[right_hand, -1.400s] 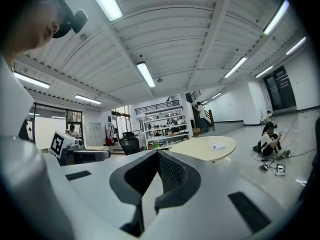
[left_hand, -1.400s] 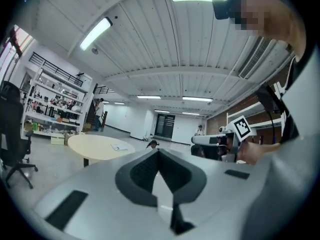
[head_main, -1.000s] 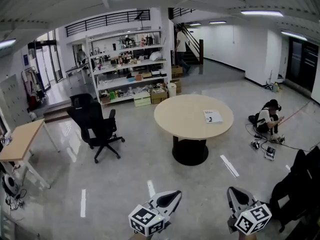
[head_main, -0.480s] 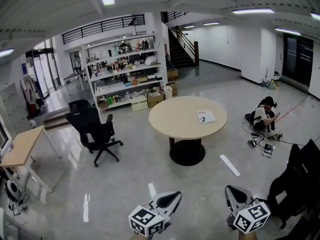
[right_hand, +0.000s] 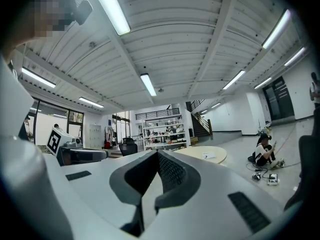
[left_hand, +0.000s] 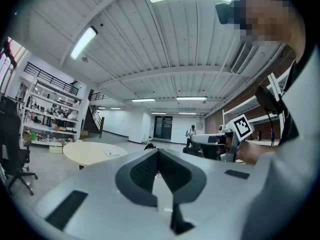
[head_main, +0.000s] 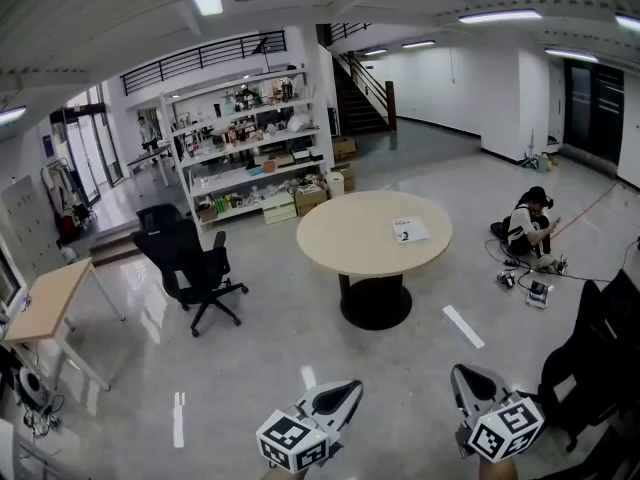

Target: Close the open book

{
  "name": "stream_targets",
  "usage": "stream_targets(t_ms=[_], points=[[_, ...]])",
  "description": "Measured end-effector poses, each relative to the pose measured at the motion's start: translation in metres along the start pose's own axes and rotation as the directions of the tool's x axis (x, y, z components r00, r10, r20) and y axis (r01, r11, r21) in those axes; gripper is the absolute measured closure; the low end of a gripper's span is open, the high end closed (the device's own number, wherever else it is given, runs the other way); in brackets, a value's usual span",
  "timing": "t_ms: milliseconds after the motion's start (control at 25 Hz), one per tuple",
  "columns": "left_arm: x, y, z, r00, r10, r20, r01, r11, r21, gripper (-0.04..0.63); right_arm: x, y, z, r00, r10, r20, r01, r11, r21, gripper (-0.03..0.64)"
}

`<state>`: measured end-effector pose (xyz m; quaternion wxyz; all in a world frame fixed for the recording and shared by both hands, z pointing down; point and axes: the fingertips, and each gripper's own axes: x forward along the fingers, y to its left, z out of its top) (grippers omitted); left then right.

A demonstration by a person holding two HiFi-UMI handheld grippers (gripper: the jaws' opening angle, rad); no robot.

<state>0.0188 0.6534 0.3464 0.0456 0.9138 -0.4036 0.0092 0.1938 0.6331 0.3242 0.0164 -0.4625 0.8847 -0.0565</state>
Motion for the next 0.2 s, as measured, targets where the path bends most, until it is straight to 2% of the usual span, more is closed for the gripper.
stream_targets(t_ms=[200], points=[[0.0001, -0.0042, 0.0001, 1.000, -0.004, 0.002, 0.004, 1.000, 0.005, 0.606, -0.0020, 0.0015, -0.0020, 1.000, 0.007, -0.002, -0.007, 1.000, 0.000, 0.618]])
